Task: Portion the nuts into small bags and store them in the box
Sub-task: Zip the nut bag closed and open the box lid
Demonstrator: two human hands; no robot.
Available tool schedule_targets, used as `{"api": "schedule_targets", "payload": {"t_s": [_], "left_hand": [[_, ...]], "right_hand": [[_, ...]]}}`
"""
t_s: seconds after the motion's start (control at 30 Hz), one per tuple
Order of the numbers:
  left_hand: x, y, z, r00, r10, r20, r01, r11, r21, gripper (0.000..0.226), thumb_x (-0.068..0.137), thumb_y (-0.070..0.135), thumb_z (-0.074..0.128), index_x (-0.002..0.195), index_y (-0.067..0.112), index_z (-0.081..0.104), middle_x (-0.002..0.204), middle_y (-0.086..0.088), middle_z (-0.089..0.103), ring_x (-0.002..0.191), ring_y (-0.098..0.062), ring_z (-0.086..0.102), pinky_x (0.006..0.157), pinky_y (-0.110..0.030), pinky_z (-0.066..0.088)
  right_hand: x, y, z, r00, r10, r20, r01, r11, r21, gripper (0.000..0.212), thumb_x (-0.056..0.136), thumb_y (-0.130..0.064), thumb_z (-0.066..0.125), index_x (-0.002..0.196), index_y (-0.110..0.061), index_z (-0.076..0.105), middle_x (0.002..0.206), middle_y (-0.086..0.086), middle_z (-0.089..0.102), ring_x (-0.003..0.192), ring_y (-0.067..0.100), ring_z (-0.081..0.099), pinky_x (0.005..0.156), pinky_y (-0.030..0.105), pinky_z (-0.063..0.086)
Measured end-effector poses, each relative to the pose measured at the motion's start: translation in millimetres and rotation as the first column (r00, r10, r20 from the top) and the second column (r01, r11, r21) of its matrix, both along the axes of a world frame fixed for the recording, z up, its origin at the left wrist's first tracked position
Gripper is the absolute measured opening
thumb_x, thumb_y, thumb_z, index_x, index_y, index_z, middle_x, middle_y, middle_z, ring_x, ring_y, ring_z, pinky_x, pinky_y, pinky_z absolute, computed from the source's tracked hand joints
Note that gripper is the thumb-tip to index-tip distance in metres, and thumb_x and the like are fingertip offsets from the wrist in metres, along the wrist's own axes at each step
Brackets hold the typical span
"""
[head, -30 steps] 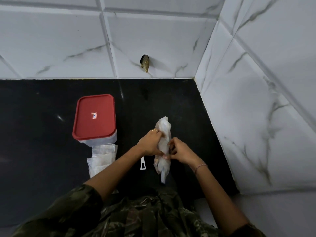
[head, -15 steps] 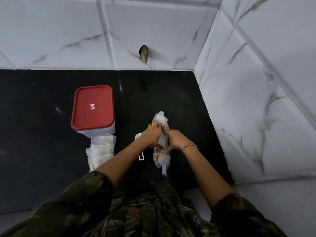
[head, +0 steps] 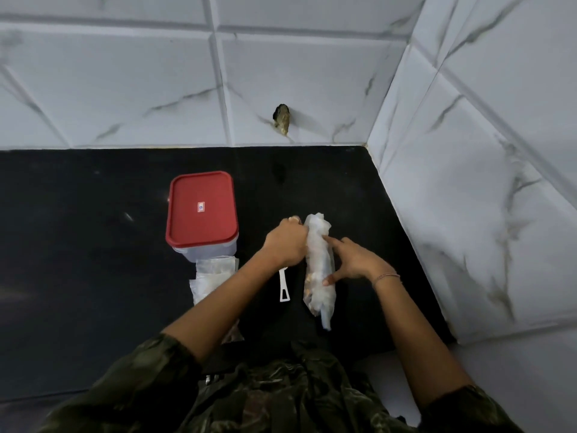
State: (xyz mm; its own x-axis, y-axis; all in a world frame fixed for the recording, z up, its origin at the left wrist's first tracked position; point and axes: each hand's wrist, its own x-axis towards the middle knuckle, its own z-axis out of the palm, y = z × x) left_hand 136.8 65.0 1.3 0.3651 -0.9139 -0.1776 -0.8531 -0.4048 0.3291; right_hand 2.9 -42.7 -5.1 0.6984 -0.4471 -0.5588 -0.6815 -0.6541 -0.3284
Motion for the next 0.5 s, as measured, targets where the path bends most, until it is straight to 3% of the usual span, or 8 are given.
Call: {"api": "schedule_targets", "payload": {"t_s": [0.1,0.17,0.27,0.37,0.5], "left_hand": [[27,16,16,0.985,0.164,0.057,-0.158,0.982,-0.105,0.035,0.093,0.009,0.048,0.127,0.01,0.056,0.13,-0.01,0.048,0.119,-0.028,0.047,0.095,-0.043,0.048],[47,31,24,0.946,0.297,0.128,-0.272,0.945,-0.184,0.037,0.092,0.009,0.049,0.128,0.01,0.055,0.133,-0.011,0.047,0.121,-0.03,0.045,0.095,-0.043,0.046],[79,59,29,0.835,0.51,0.206,-0.46,0.853,-0.246,0.039,0.091,0.009,0.051,0.129,0.007,0.051,0.14,-0.015,0.041,0.126,-0.033,0.037,0.094,-0.044,0.04],[105,83,24,0.727,0.664,0.173,-0.619,0.744,-0.252,0.056,0.09,0.016,0.056,0.141,0.001,0.036,0.148,-0.02,0.032,0.134,-0.037,0.029,0.103,-0.049,0.036],[135,107,5,0.639,0.766,-0.069,-0.767,0.628,-0.131,0.061,0.095,0.026,0.052,0.144,-0.002,0.028,0.146,-0.024,0.031,0.134,-0.04,0.03,0.105,-0.054,0.033]], "right_hand": [[7,0,23,0.997,-0.041,0.063,0.049,0.99,-0.134,0.095,0.07,-0.038,0.08,0.147,-0.026,0.025,0.137,0.007,0.038,0.124,0.027,0.044,0.1,0.041,0.043],[23,8,37,0.96,-0.009,0.28,0.088,0.958,-0.272,0.076,0.075,-0.032,0.076,0.14,-0.021,0.039,0.132,0.006,0.043,0.122,0.024,0.043,0.098,0.035,0.042],[63,35,46,0.828,0.168,0.535,0.01,0.95,-0.312,0.053,0.081,-0.023,0.071,0.131,-0.016,0.053,0.124,0.004,0.05,0.118,0.02,0.046,0.097,0.026,0.036],[101,67,33,0.761,0.333,0.557,-0.189,0.935,-0.302,0.051,0.085,-0.018,0.066,0.134,-0.013,0.051,0.135,0.005,0.048,0.127,0.02,0.041,0.105,0.027,0.032],[139,91,10,0.684,0.568,0.458,-0.444,0.822,-0.356,0.059,0.09,-0.015,0.06,0.143,-0.008,0.035,0.154,0.007,0.027,0.144,0.019,0.015,0.114,0.025,0.014]]}}
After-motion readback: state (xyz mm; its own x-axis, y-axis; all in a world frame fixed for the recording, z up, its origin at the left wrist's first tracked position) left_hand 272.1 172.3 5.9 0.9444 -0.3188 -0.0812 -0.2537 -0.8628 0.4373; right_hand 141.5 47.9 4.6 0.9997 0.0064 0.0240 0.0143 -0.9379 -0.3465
